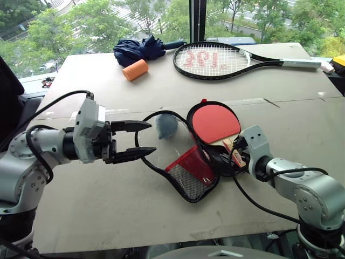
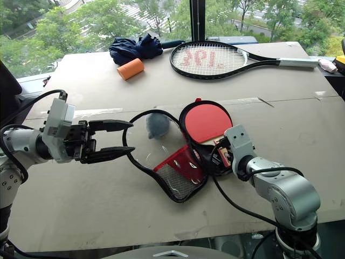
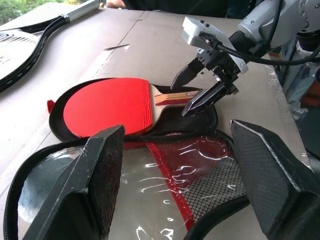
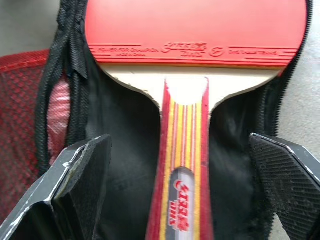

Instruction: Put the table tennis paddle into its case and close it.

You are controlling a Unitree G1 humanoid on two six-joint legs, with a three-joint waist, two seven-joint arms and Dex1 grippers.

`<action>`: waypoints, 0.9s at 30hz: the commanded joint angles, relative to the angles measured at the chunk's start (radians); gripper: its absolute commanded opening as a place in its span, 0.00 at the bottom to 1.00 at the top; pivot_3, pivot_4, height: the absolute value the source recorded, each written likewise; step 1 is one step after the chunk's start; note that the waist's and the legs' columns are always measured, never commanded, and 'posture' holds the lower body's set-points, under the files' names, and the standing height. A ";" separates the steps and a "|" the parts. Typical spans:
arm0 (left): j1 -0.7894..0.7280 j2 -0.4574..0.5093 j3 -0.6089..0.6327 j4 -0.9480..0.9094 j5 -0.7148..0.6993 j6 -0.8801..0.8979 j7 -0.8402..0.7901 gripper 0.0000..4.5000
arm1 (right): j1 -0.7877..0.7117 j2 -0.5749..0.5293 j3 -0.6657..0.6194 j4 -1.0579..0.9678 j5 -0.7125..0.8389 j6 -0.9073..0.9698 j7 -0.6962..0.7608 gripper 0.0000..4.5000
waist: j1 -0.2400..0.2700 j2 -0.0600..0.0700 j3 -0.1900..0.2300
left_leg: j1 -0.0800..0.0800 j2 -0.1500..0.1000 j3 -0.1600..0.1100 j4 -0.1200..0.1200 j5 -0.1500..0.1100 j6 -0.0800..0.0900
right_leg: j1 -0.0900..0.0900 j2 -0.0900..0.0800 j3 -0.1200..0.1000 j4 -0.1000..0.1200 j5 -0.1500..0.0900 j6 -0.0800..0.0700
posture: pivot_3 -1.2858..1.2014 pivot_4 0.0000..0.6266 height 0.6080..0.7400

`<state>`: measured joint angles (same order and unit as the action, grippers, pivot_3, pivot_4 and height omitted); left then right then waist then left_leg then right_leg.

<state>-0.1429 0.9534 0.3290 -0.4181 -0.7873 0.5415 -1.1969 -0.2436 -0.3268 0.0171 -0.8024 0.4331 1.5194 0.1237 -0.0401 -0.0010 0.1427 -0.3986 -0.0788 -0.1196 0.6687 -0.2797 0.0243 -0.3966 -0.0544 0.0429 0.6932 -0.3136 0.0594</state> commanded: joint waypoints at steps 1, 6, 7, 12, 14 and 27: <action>0.009 0.009 0.045 0.003 0.004 -0.038 -0.020 0.76 | 0.003 -0.007 0.013 -0.007 -0.008 -0.032 0.011 0.99 | -0.001 0.000 0.000 | 0.000 0.000 0.000 0.000 0.000 0.000 | 0.000 0.000 0.000 0.000 0.000 0.000 | 0.52 0.24 1.00; 0.043 0.004 0.062 0.016 0.015 -0.070 -0.041 0.76 | 0.016 -0.048 0.051 0.004 -0.017 -0.055 0.024 0.80 | 0.000 0.000 0.000 | 0.000 0.000 0.000 0.000 0.000 0.000 | 0.000 0.000 0.000 0.000 0.000 0.000 | 0.52 0.24 1.00; 0.048 0.004 0.064 0.017 0.015 -0.074 -0.043 0.76 | 0.017 -0.050 0.055 0.003 -0.021 -0.062 0.023 0.72 | 0.001 0.000 0.000 | 0.000 0.000 0.000 0.000 0.000 0.000 | 0.000 0.000 0.000 0.000 0.000 0.000 | 0.52 0.24 1.00; 0.074 0.000 0.072 0.024 0.022 -0.100 -0.057 0.76 | 0.004 -0.042 0.063 -0.004 -0.029 -0.073 0.027 0.22 | 0.000 0.000 0.000 | 0.000 0.000 0.000 0.000 0.000 0.000 | 0.000 0.000 0.000 0.000 0.000 0.000 | 0.52 0.24 1.00; 0.085 -0.001 0.076 0.028 0.024 -0.110 -0.064 0.76 | -0.006 -0.030 0.061 -0.009 -0.031 -0.074 0.027 0.22 | 0.000 0.000 0.000 | 0.000 0.000 0.000 0.000 0.000 0.000 | 0.000 0.000 0.000 0.000 0.000 0.000 | 0.52 0.24 1.00; 0.134 -0.008 0.097 0.039 0.033 -0.153 -0.090 0.76 | -0.062 -0.007 0.081 0.010 -0.047 -0.062 0.023 0.22 | 0.000 0.000 0.000 | 0.000 0.000 0.000 0.000 0.000 0.000 | 0.000 0.000 0.000 0.000 0.000 0.000 | 0.52 0.24 1.00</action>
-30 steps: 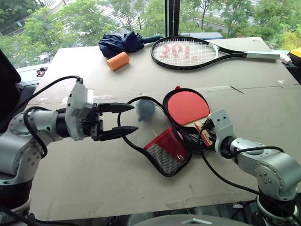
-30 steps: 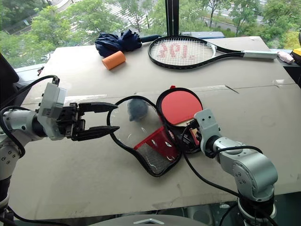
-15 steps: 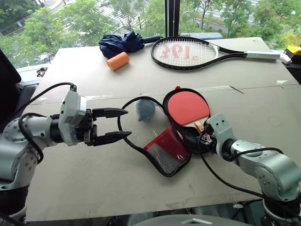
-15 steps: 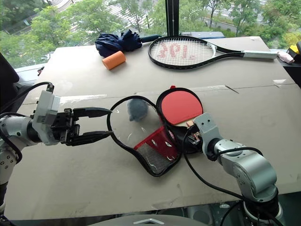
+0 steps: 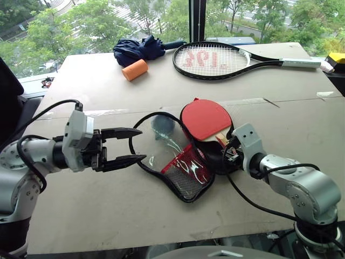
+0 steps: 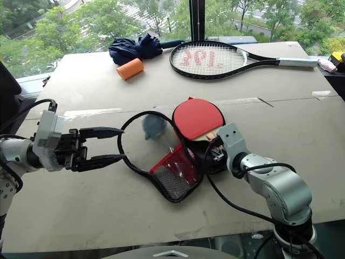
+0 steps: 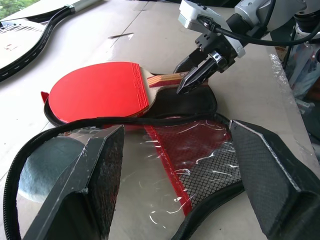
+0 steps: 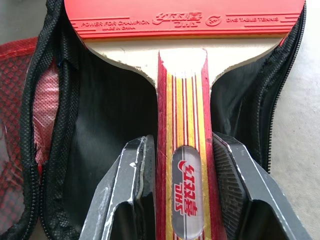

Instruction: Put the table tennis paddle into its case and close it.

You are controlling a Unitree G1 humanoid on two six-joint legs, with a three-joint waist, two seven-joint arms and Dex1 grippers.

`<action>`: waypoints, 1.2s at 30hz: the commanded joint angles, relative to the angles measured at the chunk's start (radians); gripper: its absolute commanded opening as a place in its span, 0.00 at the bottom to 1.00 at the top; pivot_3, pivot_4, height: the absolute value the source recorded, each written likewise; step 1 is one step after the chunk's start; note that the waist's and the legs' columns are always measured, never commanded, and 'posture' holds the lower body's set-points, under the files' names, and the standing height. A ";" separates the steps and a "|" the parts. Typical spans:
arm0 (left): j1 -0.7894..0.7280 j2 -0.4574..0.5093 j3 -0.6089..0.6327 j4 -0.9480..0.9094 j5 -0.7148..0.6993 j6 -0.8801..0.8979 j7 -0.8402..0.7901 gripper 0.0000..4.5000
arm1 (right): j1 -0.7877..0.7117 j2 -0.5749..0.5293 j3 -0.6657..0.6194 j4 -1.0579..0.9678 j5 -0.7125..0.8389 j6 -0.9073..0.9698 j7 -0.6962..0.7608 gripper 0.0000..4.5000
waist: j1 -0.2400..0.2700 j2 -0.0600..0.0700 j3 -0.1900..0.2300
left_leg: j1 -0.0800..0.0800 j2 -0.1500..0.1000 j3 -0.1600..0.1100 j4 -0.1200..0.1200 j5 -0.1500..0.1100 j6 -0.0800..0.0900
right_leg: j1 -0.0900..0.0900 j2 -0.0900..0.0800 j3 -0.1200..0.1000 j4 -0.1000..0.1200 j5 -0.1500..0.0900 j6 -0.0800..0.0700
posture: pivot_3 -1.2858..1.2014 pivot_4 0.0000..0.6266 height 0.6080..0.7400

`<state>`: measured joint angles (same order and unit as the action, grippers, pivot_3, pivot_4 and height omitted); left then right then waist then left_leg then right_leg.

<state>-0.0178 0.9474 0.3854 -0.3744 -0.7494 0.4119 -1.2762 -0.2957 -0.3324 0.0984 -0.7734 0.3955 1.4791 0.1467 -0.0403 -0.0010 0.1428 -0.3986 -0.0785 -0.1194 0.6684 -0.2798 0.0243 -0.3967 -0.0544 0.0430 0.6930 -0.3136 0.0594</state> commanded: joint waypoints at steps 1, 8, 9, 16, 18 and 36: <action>0.012 -0.001 0.042 -0.003 -0.004 -0.027 -0.013 0.76 | -0.008 0.004 -0.001 -0.015 -0.011 -0.022 -0.003 0.22 | 0.000 0.000 0.000 | 0.000 0.000 0.000 0.000 0.000 0.000 | 0.000 0.000 0.000 0.000 0.000 0.000 | 0.52 0.24 1.00; 0.026 0.001 0.048 0.008 -0.003 -0.046 -0.024 0.76 | -0.006 0.086 -0.022 0.034 -0.018 -0.026 -0.012 0.22 | -0.001 0.000 0.000 | 0.000 0.000 0.000 0.000 0.000 0.000 | 0.000 0.000 0.000 0.000 0.000 0.000 | 0.52 0.24 1.00; 0.027 0.001 0.046 0.009 -0.002 -0.047 -0.025 0.76 | -0.006 0.107 -0.034 0.042 -0.018 -0.023 -0.015 0.22 | -0.001 0.000 0.000 | 0.000 0.000 0.000 0.000 0.000 0.000 | 0.000 0.000 0.000 0.000 0.000 0.000 | 0.52 0.24 1.00; 0.027 0.002 0.037 0.002 0.000 -0.044 -0.016 0.76 | -0.002 0.106 -0.064 0.031 -0.016 -0.013 0.008 0.50 | 0.000 0.000 0.000 | 0.000 0.000 0.000 0.000 0.000 0.000 | -0.001 0.000 0.000 0.000 0.000 0.000 | 0.52 0.24 1.00; 0.027 0.003 0.038 0.003 0.000 -0.042 -0.014 0.76 | -0.005 0.081 -0.074 0.017 -0.006 -0.023 0.032 0.69 | 0.000 0.000 0.000 | 0.000 0.000 0.000 0.000 0.000 0.000 | -0.001 0.000 0.000 0.000 0.000 0.000 | 0.52 0.24 1.00; 0.220 -0.058 0.038 0.133 0.131 -0.072 0.066 0.76 | 0.316 -0.267 -0.426 0.145 0.168 -0.841 0.756 0.99 | 0.005 0.000 0.000 | 0.000 0.000 0.000 -0.001 0.000 0.000 | 0.001 0.000 -0.001 -0.002 0.000 0.000 | 0.52 0.24 1.00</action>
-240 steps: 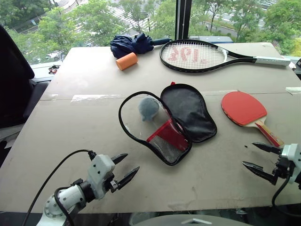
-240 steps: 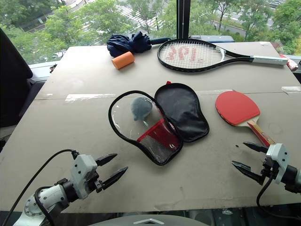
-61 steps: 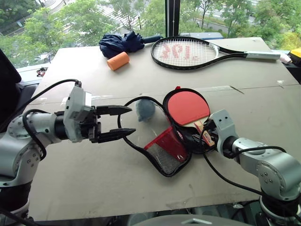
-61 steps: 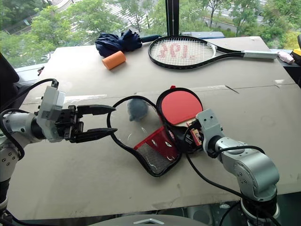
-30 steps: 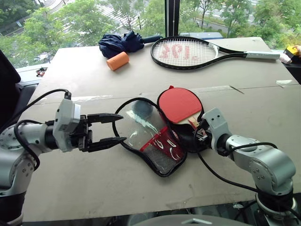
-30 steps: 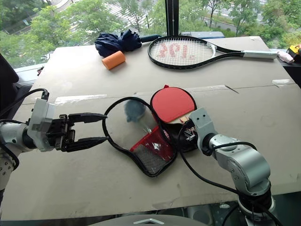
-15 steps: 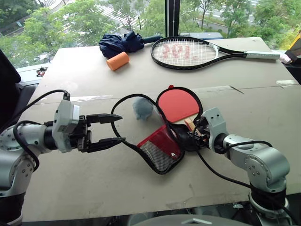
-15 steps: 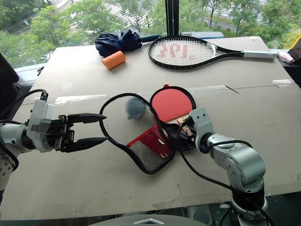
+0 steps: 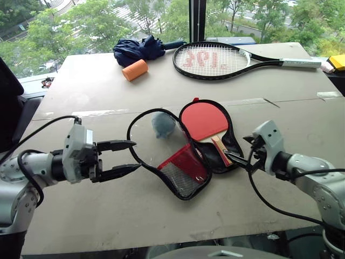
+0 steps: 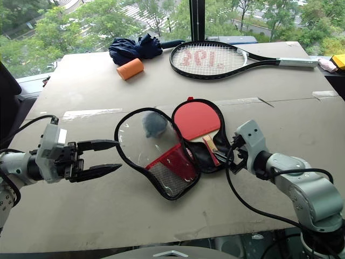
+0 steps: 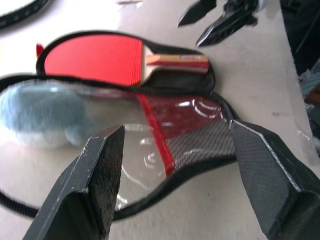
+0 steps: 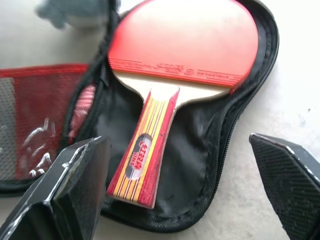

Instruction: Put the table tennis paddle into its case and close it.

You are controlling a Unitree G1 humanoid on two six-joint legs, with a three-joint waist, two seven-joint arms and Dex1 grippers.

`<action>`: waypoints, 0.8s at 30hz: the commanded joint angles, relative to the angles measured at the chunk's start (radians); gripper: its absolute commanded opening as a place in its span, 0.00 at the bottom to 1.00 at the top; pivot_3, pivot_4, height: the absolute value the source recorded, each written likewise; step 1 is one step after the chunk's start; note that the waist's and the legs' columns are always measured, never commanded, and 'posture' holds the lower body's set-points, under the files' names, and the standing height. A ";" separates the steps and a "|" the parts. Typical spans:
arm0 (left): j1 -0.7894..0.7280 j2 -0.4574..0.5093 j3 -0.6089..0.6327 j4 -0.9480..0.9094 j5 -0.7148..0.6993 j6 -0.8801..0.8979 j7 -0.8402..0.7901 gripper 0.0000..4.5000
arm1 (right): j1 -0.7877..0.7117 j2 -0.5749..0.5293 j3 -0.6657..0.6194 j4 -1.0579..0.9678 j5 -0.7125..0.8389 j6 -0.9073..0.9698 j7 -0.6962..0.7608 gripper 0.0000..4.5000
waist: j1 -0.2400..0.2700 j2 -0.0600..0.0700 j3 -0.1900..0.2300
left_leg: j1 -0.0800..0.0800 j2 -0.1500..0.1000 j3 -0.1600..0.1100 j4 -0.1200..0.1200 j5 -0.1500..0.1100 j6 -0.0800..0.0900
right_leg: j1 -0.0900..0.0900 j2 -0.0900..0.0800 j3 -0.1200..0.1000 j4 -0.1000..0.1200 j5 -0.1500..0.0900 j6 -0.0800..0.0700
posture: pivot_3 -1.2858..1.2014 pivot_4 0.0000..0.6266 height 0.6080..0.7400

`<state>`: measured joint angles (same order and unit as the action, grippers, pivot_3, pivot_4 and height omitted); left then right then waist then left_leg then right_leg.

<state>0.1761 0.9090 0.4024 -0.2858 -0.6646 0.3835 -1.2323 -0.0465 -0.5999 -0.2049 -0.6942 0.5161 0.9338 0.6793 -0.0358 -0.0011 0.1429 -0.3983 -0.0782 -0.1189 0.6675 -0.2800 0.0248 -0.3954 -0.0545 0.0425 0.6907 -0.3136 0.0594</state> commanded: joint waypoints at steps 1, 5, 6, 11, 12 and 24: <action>0.036 -0.028 0.018 0.071 0.071 -0.066 0.026 0.76 | 0.095 0.007 -0.171 0.110 0.082 -0.374 0.305 0.99 | 0.002 -0.001 0.000 | 0.000 0.000 0.000 0.000 0.000 0.000 | 0.000 0.000 0.000 0.000 0.000 0.000 | 0.52 0.24 1.00; 0.065 -0.051 0.004 0.149 0.145 -0.136 0.037 0.76 | 0.162 -0.091 -0.218 0.311 0.042 -0.562 0.493 0.99 | 0.003 -0.001 0.000 | 0.003 0.000 0.000 0.001 -0.002 0.004 | 0.004 0.000 0.000 0.001 0.000 0.000 | 0.52 0.24 1.00; 0.068 -0.054 -0.006 0.158 0.165 -0.160 0.036 0.76 | 0.165 -0.104 -0.222 0.342 0.039 -0.597 0.517 0.99 | 0.005 -0.001 0.000 | 0.004 0.000 0.000 0.001 -0.002 0.004 | 0.005 0.000 0.000 0.001 0.000 0.000 | 0.52 0.24 1.00; -0.020 -0.111 -0.180 0.201 0.300 -0.264 0.073 0.76 | 0.159 -0.152 -0.283 0.473 0.137 -0.697 0.692 0.99 | 0.017 0.000 0.000 | 0.005 0.000 0.000 0.001 -0.002 0.004 | 0.005 -0.001 0.000 0.001 0.000 0.000 | 0.52 0.24 1.00; -0.047 -0.120 -0.206 0.219 0.324 -0.280 0.083 0.76 | 0.156 -0.157 -0.284 0.485 0.144 -0.707 0.705 0.99 | 0.024 0.000 0.000 | 0.005 0.000 0.000 0.001 -0.002 0.004 | 0.006 -0.001 0.000 0.001 0.000 0.000 | 0.52 0.24 1.00; -0.429 -0.313 -0.452 0.528 0.469 -0.500 0.100 0.76 | 0.142 -0.165 -0.315 0.422 0.230 -0.674 0.618 0.99 | 0.052 0.001 -0.002 | 0.006 -0.001 -0.001 0.004 -0.001 0.001 | 0.008 -0.002 -0.001 0.002 0.001 0.000 | 0.52 0.24 1.00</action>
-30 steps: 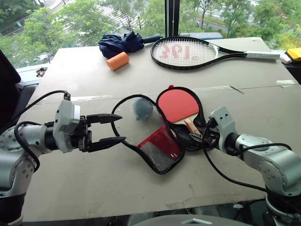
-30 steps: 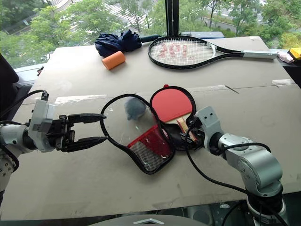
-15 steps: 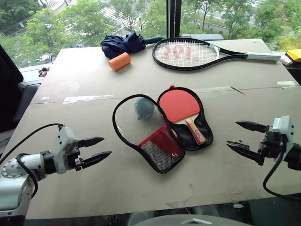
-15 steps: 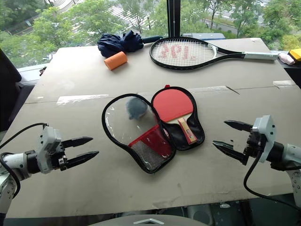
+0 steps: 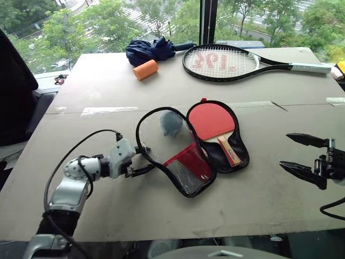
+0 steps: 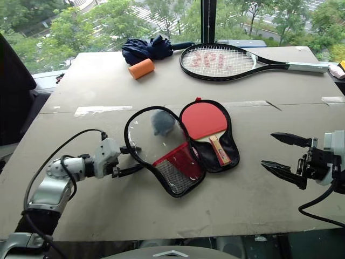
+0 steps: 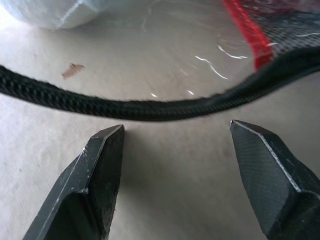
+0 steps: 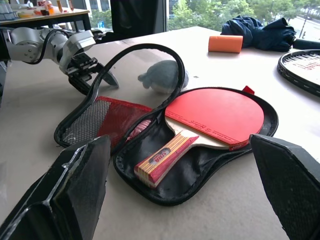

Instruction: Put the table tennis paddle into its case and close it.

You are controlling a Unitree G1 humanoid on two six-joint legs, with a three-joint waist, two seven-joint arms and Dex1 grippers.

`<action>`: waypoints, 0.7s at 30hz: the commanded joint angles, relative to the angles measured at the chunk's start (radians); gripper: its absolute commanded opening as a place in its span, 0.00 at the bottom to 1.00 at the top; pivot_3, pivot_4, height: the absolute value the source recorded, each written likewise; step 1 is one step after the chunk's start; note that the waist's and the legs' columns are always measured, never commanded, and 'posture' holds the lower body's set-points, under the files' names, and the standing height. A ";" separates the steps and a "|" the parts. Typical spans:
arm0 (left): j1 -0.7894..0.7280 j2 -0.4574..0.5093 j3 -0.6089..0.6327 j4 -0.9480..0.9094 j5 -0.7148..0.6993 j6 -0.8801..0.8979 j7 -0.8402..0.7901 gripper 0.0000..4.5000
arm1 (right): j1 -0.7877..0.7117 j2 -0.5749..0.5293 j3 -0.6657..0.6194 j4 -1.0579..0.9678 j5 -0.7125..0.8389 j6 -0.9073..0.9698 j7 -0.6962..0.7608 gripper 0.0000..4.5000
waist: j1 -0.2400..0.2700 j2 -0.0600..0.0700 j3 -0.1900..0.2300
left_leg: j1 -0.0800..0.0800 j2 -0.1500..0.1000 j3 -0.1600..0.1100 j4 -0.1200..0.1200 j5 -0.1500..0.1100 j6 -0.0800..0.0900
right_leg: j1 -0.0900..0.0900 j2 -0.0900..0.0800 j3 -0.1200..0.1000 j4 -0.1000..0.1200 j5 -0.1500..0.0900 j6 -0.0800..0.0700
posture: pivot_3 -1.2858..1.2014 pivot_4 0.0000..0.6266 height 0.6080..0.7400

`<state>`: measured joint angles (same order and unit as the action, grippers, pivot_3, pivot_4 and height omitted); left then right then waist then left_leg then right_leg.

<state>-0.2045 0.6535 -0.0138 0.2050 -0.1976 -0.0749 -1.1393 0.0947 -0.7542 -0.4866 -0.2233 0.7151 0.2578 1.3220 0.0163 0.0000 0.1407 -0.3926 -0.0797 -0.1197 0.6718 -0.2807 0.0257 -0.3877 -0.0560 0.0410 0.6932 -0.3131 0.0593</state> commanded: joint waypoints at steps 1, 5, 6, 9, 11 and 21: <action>-0.075 -0.093 -0.035 0.032 -0.025 -0.025 0.014 0.76 | 0.001 -0.010 -0.035 -0.058 0.036 0.006 -0.037 0.99 | 0.000 0.000 0.000 | 0.000 0.000 0.000 0.000 0.000 0.000 | 0.000 0.000 0.000 0.000 0.000 0.000 | 0.52 0.24 1.00; -0.176 -0.214 -0.064 -0.013 -0.070 0.036 0.036 0.76 | 0.002 -0.016 -0.061 -0.085 0.065 0.027 -0.082 0.99 | -0.002 -0.003 0.001 | -0.002 -0.001 -0.001 0.002 0.000 0.000 | -0.001 0.000 -0.001 0.000 0.000 0.000 | 0.52 0.24 1.00; -0.193 -0.231 -0.076 -0.018 -0.063 0.043 0.040 0.76 | 0.003 -0.019 -0.067 -0.087 0.071 0.030 -0.090 0.99 | -0.002 -0.003 0.001 | -0.003 -0.001 -0.001 0.003 0.000 0.000 | -0.001 0.000 -0.001 0.000 0.000 0.000 | 0.52 0.24 1.00; -0.297 -0.321 -0.117 0.019 -0.038 0.072 0.095 0.76 | 0.011 -0.029 -0.085 -0.099 0.079 0.037 -0.106 0.99 | -0.001 -0.003 0.001 | -0.003 -0.001 -0.001 0.003 0.000 0.000 | -0.001 0.000 0.000 0.000 0.000 0.000 | 0.52 0.24 1.00; -0.362 -0.390 -0.139 0.060 -0.031 0.100 0.133 0.76 | 0.018 -0.031 -0.096 -0.108 0.080 0.041 -0.116 0.99 | 0.000 -0.004 0.001 | -0.003 -0.001 -0.001 0.004 0.000 0.000 | 0.000 0.001 -0.001 0.001 0.000 0.000 | 0.52 0.24 1.00; -0.424 -0.469 -0.143 0.100 -0.024 0.093 0.186 0.76 | 0.049 -0.027 -0.115 -0.156 0.099 0.053 -0.170 0.99 | -0.017 -0.005 0.002 | -0.004 0.000 -0.001 0.006 0.000 0.001 | 0.000 0.002 0.000 0.001 0.000 0.000 | 0.52 0.24 1.00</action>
<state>-0.6348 0.1747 -0.1676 0.3451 -0.2003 0.0240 -0.9407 0.1429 -0.7717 -0.5677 -0.3483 0.7931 0.3102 1.1626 -0.0004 -0.0048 0.1427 -0.3961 -0.0799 -0.1202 0.6783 -0.2808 0.0263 -0.3878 -0.0542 0.0408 0.6945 -0.3132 0.0597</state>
